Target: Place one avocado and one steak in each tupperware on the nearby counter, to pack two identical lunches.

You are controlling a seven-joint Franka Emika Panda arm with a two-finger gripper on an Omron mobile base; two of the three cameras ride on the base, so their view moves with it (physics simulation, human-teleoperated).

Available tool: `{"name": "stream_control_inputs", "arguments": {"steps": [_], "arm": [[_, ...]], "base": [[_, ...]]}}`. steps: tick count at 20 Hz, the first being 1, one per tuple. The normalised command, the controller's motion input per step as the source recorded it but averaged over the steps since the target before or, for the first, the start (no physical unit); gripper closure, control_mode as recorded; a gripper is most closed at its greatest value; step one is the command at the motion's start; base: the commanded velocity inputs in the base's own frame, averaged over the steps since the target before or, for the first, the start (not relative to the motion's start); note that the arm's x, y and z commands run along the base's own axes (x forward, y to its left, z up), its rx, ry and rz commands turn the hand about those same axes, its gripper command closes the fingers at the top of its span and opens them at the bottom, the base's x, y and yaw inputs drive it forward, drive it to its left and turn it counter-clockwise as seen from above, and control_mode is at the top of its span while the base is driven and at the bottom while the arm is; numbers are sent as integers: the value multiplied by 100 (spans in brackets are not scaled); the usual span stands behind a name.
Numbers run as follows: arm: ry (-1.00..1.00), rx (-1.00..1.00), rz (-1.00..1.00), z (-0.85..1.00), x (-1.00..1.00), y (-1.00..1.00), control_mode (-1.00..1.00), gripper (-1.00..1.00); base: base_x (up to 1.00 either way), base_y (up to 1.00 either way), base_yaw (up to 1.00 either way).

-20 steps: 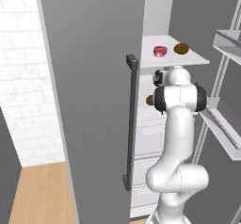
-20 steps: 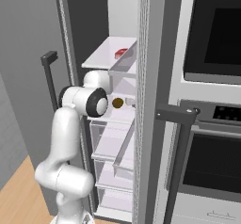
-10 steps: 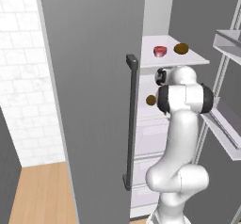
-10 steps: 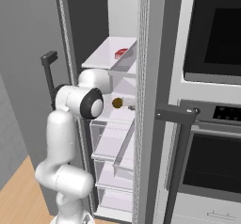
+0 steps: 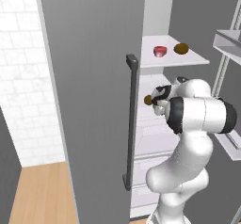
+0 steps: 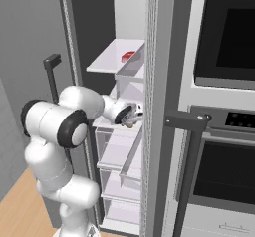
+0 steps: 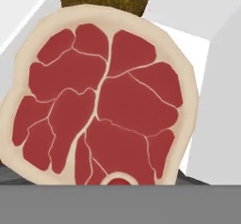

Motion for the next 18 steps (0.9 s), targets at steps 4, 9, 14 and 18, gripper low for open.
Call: {"name": "stream_control_inputs", "arguments": {"steps": [4,9,14,18], "arm": [[-39,7,-14,79,-93,42,-100,100],[1,0,-30,100,-94,5,-100,100],[10,0,-25,100,-80,0,-100,100],[22,6,-19,100,-87,-22,-100,100]], "base": [[0,0,0],[0,0,0],[0,0,0],[0,0,0]]}}
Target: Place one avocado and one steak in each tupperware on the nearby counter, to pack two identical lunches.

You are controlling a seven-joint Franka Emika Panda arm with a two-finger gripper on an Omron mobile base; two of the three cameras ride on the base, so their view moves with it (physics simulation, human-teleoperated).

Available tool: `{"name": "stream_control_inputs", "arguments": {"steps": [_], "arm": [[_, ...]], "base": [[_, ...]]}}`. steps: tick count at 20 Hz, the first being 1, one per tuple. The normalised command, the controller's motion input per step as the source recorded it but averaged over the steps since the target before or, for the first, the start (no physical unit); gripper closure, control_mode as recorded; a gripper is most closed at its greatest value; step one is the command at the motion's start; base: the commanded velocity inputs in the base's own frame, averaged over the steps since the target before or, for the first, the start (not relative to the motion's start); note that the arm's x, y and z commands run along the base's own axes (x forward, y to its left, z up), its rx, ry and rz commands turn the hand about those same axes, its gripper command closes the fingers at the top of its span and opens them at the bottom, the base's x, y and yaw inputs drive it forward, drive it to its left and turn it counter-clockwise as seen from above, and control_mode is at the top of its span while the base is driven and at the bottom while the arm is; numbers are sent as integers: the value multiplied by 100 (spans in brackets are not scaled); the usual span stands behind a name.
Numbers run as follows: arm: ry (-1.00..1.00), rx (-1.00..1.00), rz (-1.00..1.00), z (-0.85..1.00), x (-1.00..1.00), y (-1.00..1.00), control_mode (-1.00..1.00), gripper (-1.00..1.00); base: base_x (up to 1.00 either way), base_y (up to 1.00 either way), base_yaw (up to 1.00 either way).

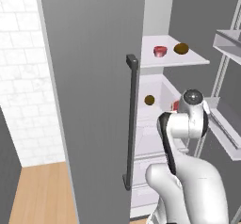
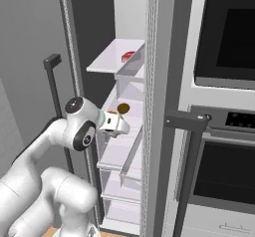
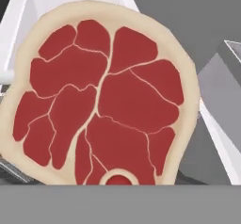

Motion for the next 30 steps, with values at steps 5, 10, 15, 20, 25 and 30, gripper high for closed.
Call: {"name": "stream_control_inputs", "arguments": {"steps": [5,10,15,20,25,30], "arm": [[4,33,-6,94,-100,-15,-100,100],[-39,27,0,6,-100,11,-100,100],[-26,11,0,0,-60,14,100,100],[0,0,0,0,0,0,100,100],[0,0,0,0,0,0,100,100],[0,0,0,0,0,0,100,100]], "base": [[0,0,0],[0,0,0],[-40,18,0],[-100,38,1],[-100,-31,-34],[-29,-73,-66]]}}
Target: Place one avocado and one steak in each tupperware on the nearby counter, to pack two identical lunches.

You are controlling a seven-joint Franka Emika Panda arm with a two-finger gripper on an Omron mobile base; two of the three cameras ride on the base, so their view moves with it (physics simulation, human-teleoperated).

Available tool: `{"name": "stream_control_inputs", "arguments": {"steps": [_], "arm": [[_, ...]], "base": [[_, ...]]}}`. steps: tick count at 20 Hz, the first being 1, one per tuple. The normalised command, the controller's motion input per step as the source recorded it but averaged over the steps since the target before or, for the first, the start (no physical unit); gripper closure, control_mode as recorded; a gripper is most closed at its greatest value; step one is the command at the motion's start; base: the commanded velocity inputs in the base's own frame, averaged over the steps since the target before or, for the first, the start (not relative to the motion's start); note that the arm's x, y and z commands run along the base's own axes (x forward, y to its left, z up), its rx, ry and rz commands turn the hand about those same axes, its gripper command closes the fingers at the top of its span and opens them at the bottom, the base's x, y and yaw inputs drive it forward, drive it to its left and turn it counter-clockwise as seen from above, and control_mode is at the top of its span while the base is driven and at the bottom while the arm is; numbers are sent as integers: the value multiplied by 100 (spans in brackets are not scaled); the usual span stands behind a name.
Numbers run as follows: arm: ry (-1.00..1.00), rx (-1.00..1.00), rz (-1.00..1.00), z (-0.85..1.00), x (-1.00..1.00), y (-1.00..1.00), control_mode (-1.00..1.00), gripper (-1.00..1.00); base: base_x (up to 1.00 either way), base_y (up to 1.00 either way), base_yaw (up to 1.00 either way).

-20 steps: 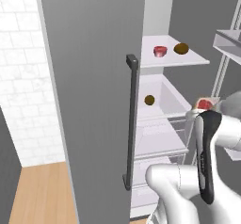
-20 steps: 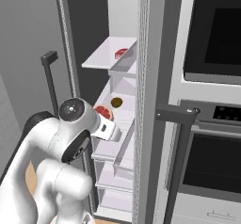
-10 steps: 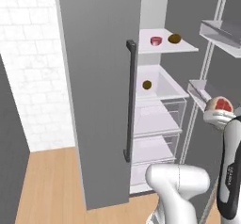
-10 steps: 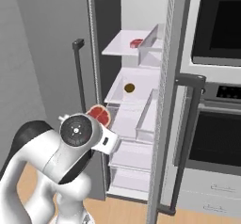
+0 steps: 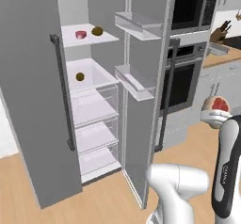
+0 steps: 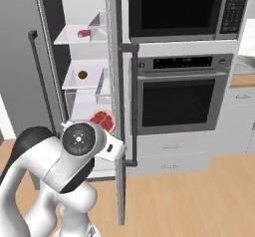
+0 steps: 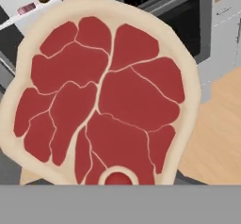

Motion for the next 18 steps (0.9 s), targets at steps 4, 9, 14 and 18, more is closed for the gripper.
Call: {"name": "stream_control_inputs", "arguments": {"steps": [4,9,14,18], "arm": [[0,0,0,0,0,0,100,100],[0,0,0,0,0,0,100,100],[0,0,0,0,0,0,100,100],[0,0,0,0,0,0,100,100]], "base": [[86,-100,-38],[100,-100,-15],[100,-98,4],[100,-90,14]]}}
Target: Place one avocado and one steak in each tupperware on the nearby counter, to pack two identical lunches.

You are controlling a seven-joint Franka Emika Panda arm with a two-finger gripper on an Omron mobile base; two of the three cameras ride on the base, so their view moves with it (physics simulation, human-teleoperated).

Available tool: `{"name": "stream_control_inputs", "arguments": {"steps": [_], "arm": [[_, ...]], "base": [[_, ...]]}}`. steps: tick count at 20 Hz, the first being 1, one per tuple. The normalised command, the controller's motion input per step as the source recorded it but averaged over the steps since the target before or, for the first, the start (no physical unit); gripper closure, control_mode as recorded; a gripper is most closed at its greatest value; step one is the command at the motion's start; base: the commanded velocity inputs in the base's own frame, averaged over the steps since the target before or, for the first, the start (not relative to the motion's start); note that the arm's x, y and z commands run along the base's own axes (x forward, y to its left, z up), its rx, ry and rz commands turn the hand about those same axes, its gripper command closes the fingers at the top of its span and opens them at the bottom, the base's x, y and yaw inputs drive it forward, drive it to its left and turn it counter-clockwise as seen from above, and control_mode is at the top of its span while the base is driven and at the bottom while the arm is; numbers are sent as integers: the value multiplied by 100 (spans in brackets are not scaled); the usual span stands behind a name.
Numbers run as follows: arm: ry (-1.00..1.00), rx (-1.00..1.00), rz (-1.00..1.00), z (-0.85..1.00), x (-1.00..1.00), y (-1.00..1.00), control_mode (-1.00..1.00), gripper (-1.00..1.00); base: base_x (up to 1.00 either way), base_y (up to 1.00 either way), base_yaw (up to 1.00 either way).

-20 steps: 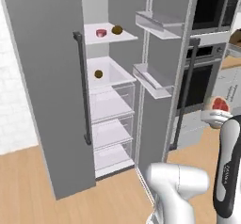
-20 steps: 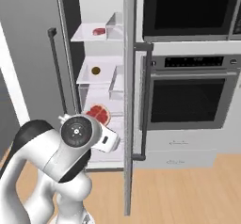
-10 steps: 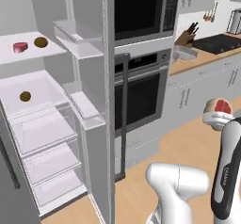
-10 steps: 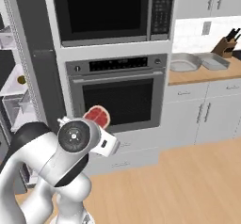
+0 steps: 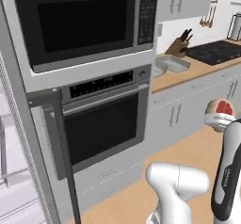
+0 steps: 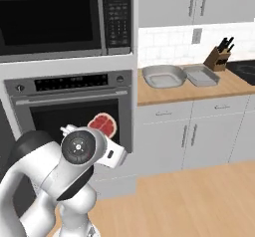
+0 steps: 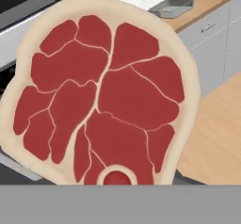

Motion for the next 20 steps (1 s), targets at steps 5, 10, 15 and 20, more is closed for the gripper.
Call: {"name": "stream_control_inputs", "arguments": {"steps": [5,10,15,20], "arm": [[0,0,0,0,0,0,100,100],[0,0,0,0,0,0,100,100],[0,0,0,0,0,0,100,100],[0,0,0,0,0,0,100,100]], "base": [[100,-100,3],[100,-100,7],[100,-99,16],[100,-84,27]]}}
